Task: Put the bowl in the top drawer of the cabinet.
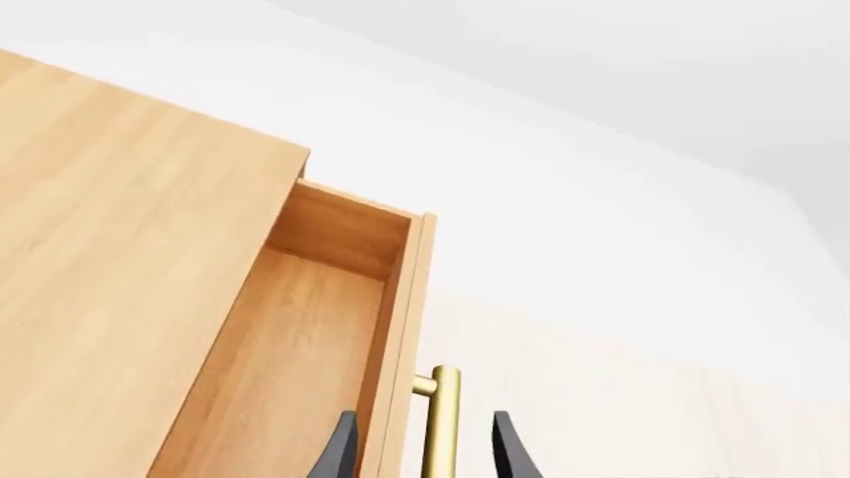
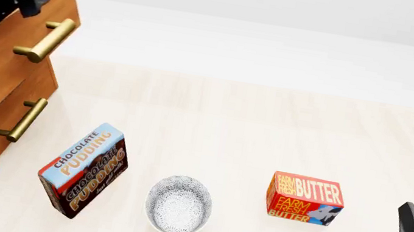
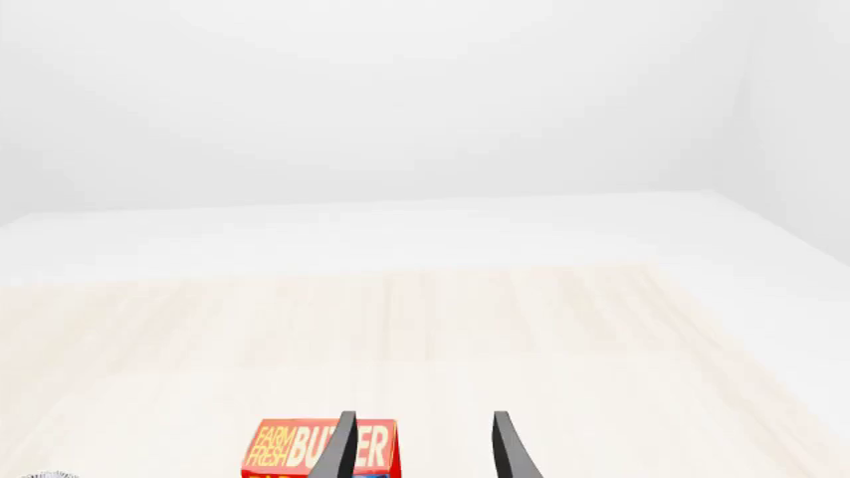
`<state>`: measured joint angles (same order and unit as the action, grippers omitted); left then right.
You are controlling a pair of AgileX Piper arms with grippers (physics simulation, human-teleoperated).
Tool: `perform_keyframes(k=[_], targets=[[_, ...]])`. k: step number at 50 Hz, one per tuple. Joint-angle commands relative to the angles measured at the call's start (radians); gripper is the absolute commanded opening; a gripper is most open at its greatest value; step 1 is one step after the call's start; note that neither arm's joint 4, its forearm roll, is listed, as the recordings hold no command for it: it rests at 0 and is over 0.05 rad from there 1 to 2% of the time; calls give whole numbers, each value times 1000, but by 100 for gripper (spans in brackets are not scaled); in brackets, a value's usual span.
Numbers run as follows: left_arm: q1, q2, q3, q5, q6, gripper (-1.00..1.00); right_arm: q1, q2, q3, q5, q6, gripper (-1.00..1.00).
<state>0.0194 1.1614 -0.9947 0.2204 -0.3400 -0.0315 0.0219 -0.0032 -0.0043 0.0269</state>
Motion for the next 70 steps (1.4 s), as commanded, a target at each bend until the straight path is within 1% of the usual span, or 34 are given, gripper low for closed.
perform_keyframes(k=[1, 9, 16, 32, 44, 52, 70], targets=[[-23, 18, 11, 0, -4, 100, 0, 0, 0, 0, 0, 100], [-45, 13, 22, -2, -8, 100, 0, 0, 0, 0, 0, 100], [-88, -5, 28, 8, -19, 100, 0, 0, 0, 0, 0, 100], [-138, -6, 9, 16, -22, 100, 0, 0, 0, 0, 0, 100], [-158, 9, 5, 8, -31, 100, 0, 0, 0, 0, 0, 100], [-187, 23, 9, -2, -48, 100, 0, 0, 0, 0, 0, 100], [-223, 62, -14, -10, -47, 100, 0, 0, 0, 0, 0, 100]])
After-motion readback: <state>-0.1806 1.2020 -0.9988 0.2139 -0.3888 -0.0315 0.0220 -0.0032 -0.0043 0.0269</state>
